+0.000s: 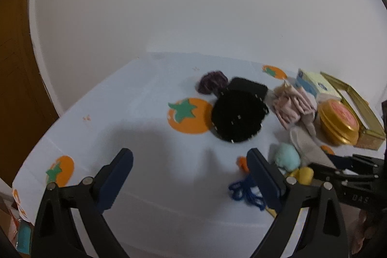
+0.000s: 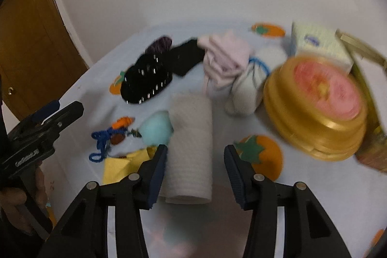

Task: Organize soft objects
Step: 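Grasp the white rolled mesh towel with the right gripper while the left grasps the blue cord toy, then carry the white towel with the right gripper while the left carries the cord toy to the tray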

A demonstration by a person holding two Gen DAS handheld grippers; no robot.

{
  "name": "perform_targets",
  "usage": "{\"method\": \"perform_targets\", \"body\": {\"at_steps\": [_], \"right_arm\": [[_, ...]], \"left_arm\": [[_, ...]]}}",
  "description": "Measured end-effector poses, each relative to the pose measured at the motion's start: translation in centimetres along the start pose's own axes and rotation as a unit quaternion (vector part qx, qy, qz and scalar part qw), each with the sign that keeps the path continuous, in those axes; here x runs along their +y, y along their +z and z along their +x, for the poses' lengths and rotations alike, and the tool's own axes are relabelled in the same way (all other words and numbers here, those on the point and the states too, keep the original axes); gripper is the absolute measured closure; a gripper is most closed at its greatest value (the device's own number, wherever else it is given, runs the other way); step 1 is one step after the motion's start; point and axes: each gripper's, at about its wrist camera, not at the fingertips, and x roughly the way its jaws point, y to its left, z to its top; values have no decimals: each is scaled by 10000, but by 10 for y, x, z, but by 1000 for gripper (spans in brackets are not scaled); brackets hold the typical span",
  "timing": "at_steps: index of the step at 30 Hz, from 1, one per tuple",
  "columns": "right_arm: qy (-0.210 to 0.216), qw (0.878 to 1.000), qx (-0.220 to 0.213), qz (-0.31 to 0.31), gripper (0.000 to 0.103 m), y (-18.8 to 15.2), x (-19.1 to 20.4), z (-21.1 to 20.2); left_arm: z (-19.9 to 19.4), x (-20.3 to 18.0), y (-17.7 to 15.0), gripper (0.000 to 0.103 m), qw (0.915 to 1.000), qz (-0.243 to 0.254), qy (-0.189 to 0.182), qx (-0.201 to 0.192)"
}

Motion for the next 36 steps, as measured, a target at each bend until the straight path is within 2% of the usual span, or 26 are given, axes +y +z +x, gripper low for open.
{"method": "perform_targets", "body": {"at_steps": [1,2,5,11,14,15,17,19,20,21,22,23,26,30,33,36], "right_arm": [[33,10000,-23,-35,71,-1,1,-1],[154,9998,77,-56,76,-1,1,-1],[124,9998,37,-158,82,-4,-2,-8],[161,9967,-797,-50,82,-10,-18,-66],[205,9945,-1024,31,82,-8,-29,-91],[161,9943,-1053,25,82,-7,-29,-93],[-3,9939,-1106,-15,82,-5,-25,-94],[-121,9938,-1104,11,82,-4,-24,-98],[-119,9938,-1101,48,82,-5,-25,-94],[-98,9938,-1102,89,82,-5,-25,-94],[-113,9937,-1106,127,82,-5,-25,-92],[-141,9935,-1120,153,82,-6,-24,-92],[-193,9927,-1179,160,82,-8,-25,-94],[-369,9904,-1326,141,82,-9,-29,-100],[-490,9880,-1459,137,82,-7,-34,-105],[-613,9857,-1562,164,82,-6,-40,-109]], "left_arm": [[2,-4,-2,7,9999,83,39,79],[4,-7,-2,7,9997,166,80,145],[5,-19,-6,7,9989,406,24,247],[13,-41,-5,9,9963,683,-235,461],[29,-51,-5,26,9940,774,-131,761],[36,-54,-6,29,9920,784,-119,981],[35,-52,-2,36,9934,618,-257,930],[37,-51,-2,48,9930,521,-388,984],[36,-50,-2,58,9930,468,-476,971],[35,-51,-1,68,9935,459,-424,948],[36,-50,-2,74,9938,442,-425,924],[35,-50,-2,87,9940,400,-454,907],[34,-41,-1,88,9948,82,-573,843],[17,-34,6,89,9956,-223,-870,258],[0,-40,15,89,9934,-224,-1102,-232],[-11,-56,26,89,9901,-75,-1294,-533]]}}
